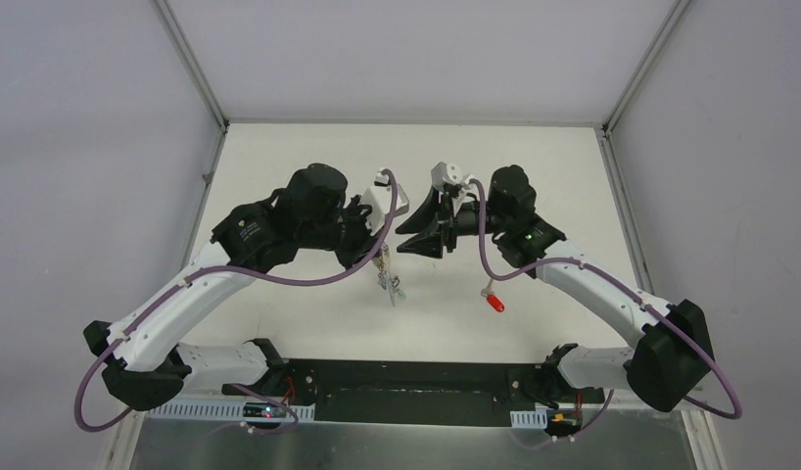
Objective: Put the keys on the keyring
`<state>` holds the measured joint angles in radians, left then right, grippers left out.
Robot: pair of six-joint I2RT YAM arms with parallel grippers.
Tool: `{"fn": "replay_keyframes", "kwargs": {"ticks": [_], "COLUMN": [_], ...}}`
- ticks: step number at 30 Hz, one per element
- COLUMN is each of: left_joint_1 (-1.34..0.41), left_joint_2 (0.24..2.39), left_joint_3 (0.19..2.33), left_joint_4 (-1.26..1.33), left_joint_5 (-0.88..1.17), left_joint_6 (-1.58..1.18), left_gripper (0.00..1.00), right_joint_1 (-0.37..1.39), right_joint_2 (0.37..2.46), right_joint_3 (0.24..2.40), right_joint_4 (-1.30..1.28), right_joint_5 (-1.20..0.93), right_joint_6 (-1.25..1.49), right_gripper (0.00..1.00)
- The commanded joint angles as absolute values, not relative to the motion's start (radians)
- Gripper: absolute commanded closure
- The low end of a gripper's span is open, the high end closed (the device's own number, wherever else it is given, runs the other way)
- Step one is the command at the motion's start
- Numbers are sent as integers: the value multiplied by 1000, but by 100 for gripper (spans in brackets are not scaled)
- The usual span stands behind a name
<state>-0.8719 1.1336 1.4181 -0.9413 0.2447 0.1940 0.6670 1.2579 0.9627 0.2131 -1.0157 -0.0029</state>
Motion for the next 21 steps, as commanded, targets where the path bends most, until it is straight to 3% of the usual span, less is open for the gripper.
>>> {"fn": "replay_keyframes", "kwargs": {"ticks": [1,9,14,21], "left_joint_1": [-881,-880,-879,-879], "left_joint_2": [1161,1198,1204,1203], "left_joint_3": [1530,1581,1593,1592], "left_joint_4": [-1044,-1108,-1120,-1120], "left_joint_5": [226,236,231,238], "left_joint_6": [179,195,197,202], "left_gripper": [100,100,100,100], "right_joint_1": [699,741,755,770], "right_joint_2": [1280,1340,1368,1389], "right_joint_3": [949,939,938,932], "right_joint_4": [428,561,586,587], "right_joint_5": [-999,-1010,-1034,-1039], "right_joint_6": [117,190,208,200], "right_gripper": [57,57,66,69]}}
